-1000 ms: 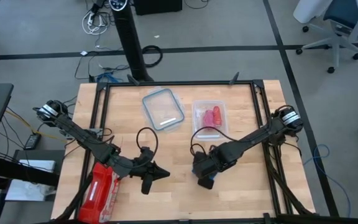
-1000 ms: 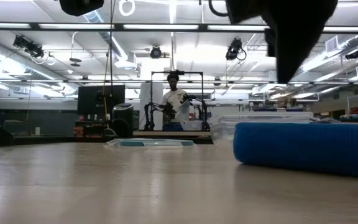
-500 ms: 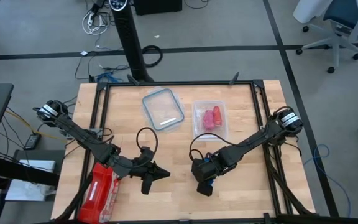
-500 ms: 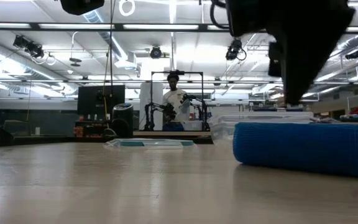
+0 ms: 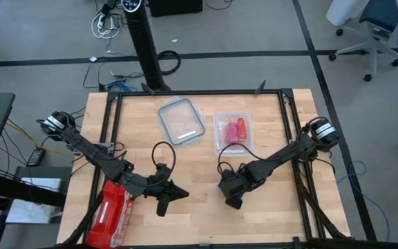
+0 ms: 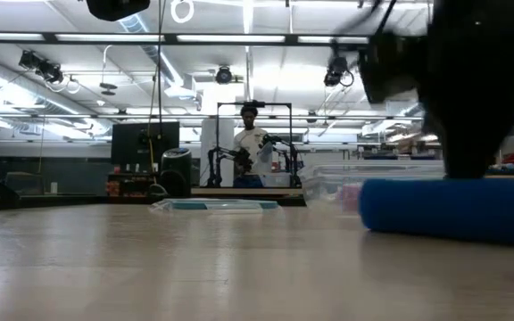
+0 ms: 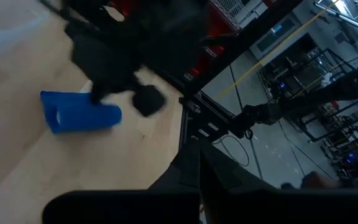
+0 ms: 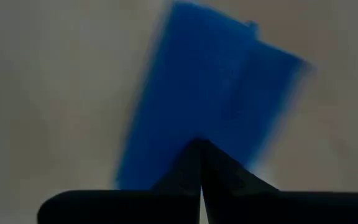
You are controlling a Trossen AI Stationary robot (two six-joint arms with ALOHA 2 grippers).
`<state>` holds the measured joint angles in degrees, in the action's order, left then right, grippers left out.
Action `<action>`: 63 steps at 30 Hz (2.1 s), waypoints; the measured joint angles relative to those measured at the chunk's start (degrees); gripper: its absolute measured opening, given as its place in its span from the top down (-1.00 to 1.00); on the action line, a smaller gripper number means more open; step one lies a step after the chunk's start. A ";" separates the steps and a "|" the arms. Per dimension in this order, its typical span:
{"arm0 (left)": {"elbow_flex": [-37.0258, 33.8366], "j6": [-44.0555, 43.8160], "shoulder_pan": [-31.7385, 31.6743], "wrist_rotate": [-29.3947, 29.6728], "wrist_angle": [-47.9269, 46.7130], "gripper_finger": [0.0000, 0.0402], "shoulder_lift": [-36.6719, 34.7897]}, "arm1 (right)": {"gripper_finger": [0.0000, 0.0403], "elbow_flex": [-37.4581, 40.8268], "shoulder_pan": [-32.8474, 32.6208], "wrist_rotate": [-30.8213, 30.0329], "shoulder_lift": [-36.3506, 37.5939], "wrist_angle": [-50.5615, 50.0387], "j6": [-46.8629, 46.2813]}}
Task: Roll bandage
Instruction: Roll the blue bandage, then open the transparent zip bag
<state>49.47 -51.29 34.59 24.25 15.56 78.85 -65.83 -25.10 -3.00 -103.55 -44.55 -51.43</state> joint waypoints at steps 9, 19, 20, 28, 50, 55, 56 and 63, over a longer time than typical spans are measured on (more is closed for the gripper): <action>0.00 -0.17 0.02 -0.99 1.00 1.00 0.00 | 0.99 0.03 4.34 -4.37 1.04 -11.16 -0.92; 0.00 -0.39 0.02 -1.62 1.39 1.00 0.00 | 0.99 -0.05 4.52 -5.27 7.67 -11.91 -0.98; 0.00 -0.39 0.02 -1.62 1.43 1.00 0.00 | 0.99 -0.05 4.52 -5.43 8.72 -12.51 -1.27; 0.00 -1.91 -1.68 -3.83 2.66 1.00 0.00 | 0.99 -0.05 4.22 -5.85 18.91 -14.68 -5.25; 14.87 3.03 -20.77 -12.89 -19.38 1.00 0.00 | 0.99 2.57 10.11 -0.82 22.39 -7.93 9.87; 19.01 8.24 -26.57 -22.84 -26.52 1.00 0.00 | 0.97 2.57 16.80 -1.39 22.39 -1.61 12.48; 19.39 9.54 -27.81 -24.79 -26.99 1.00 0.00 | 0.96 2.57 18.15 -1.41 22.39 -0.98 13.14; 19.87 16.37 -36.73 -41.09 -27.21 1.00 0.00 | 0.80 2.57 26.81 2.30 22.39 2.67 15.35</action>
<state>69.34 -34.91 -2.14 -16.83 -11.66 78.85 -63.26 1.71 -0.70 -81.17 -41.88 -36.08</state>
